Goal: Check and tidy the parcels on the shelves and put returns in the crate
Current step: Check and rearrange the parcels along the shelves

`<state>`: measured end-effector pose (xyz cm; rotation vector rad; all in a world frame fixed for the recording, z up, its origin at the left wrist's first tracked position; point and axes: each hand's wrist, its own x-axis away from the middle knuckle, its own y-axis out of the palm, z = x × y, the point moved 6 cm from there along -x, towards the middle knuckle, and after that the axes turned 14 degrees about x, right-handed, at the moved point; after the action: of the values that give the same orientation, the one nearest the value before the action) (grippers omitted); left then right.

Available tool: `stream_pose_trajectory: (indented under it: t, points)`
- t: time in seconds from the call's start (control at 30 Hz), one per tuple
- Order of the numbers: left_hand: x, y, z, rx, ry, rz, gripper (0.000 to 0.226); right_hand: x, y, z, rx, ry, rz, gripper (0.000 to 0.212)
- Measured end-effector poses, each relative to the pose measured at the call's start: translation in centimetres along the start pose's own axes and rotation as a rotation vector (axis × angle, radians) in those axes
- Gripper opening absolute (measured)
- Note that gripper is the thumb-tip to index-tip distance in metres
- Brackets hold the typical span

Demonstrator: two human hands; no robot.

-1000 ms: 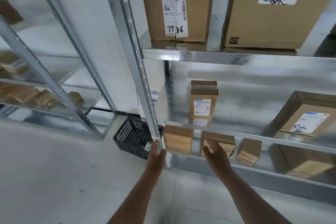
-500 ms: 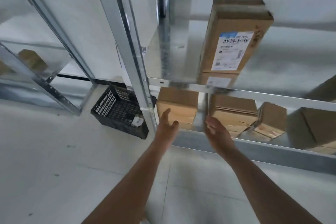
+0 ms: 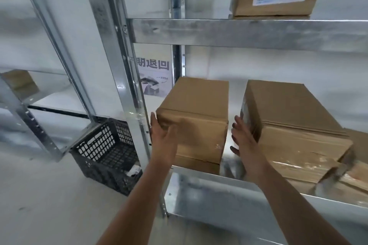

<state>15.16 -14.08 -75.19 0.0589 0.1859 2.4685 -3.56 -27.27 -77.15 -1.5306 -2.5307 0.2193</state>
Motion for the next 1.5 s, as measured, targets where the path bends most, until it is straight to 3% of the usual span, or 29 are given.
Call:
stream_pose_trajectory:
  t: [0.1, 0.2, 0.33, 0.43, 0.57, 0.7, 0.77, 1.0, 1.13, 1.2, 1.27, 1.37, 1.5]
  points:
    - [0.7, -0.3, -0.9, 0.044, 0.028, -0.045, 0.070, -0.6, 0.4, 1.0, -0.079, 0.035, -0.046, 0.028]
    - [1.9, 0.0, -1.3, 0.041, 0.092, -0.073, 0.039, -0.7, -0.4, 2.4, -0.127, 0.054, -0.010, 0.027]
    - [2.9, 0.6, -0.7, 0.038, 0.062, -0.121, 0.037, -0.3, -1.7, 4.6, -0.159, 0.151, 0.059, 0.036]
    - [3.3, 0.3, -0.6, 0.066, 0.054, -0.097, 0.051, -0.1, -2.2, 5.0, -0.202, 0.127, 0.047, 0.035]
    - [3.0, 0.0, -0.5, 0.118, 0.111, -0.035, 0.027, 0.4, -1.2, 5.7, -0.239, 0.115, 0.036, 0.030]
    - [3.0, -0.1, -0.5, 0.137, 0.086, 0.049, 0.025, 0.6, -0.9, 5.2, -0.258, 0.068, 0.082, 0.041]
    - [2.9, -0.2, -0.7, 0.168, 0.044, 0.082, 0.014, 0.9, -1.3, 4.5, -0.327, 0.049, 0.050, 0.018]
    - [3.6, -0.2, -0.1, 0.184, -0.006, 0.129, 0.019, 0.6, -2.5, 4.6, -0.310, -0.067, 0.060, 0.044]
    - [4.2, -0.4, 0.6, 0.084, 0.030, 0.070, 0.017, 0.4, -2.7, 5.1, -0.264, -0.112, 0.090, 0.028]
    - [4.2, -0.3, 0.5, 0.076, 0.000, -0.025, 0.035, 0.1, -3.3, 5.3, -0.221, -0.136, 0.114, 0.022]
    - [4.2, -0.1, 0.4, 0.070, -0.046, -0.136, 0.060, 0.3, -4.2, 5.2, -0.200, -0.195, 0.132, 0.041]
    - [4.6, 0.5, 0.8, -0.056, -0.010, -0.285, 0.059, 1.5, -4.6, 4.1, -0.178, -0.280, 0.090, 0.061]
    - [4.4, 0.1, 0.3, -0.135, 0.001, -0.237, 0.069, 3.5, -4.2, 3.1, -0.118, -0.418, 0.019, 0.066]
